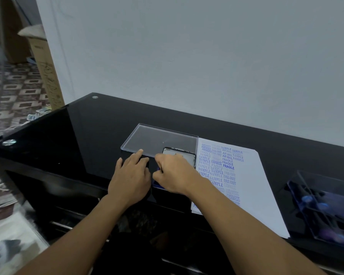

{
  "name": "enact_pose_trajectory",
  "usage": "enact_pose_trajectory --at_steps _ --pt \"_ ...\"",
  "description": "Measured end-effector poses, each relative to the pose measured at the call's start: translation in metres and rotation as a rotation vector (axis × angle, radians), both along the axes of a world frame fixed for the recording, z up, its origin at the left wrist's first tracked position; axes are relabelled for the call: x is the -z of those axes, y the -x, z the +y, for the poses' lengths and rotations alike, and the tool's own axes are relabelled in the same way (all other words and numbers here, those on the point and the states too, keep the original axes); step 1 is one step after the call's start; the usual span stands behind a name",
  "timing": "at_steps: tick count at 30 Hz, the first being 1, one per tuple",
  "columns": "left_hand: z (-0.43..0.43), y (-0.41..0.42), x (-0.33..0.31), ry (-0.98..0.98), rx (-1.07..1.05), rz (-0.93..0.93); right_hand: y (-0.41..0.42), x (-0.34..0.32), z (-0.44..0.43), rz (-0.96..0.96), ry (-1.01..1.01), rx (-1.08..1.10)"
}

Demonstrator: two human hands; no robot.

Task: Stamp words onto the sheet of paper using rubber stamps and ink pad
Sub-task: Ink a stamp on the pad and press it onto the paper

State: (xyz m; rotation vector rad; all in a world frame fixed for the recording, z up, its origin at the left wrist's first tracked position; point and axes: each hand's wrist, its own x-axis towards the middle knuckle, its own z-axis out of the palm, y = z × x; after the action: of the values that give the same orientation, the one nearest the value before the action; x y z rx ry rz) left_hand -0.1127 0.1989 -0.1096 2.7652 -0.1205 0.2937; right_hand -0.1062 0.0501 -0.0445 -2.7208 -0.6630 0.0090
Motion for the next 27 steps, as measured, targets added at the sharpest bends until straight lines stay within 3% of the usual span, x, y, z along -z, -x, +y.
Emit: enact_pose_trajectory --at_steps 27 --pt "-0.0005 -0.0003 -0.0009 0.015 -0.003 -0.003 0.0003 0.0 -0.0005 0.001 -0.024 0.015"
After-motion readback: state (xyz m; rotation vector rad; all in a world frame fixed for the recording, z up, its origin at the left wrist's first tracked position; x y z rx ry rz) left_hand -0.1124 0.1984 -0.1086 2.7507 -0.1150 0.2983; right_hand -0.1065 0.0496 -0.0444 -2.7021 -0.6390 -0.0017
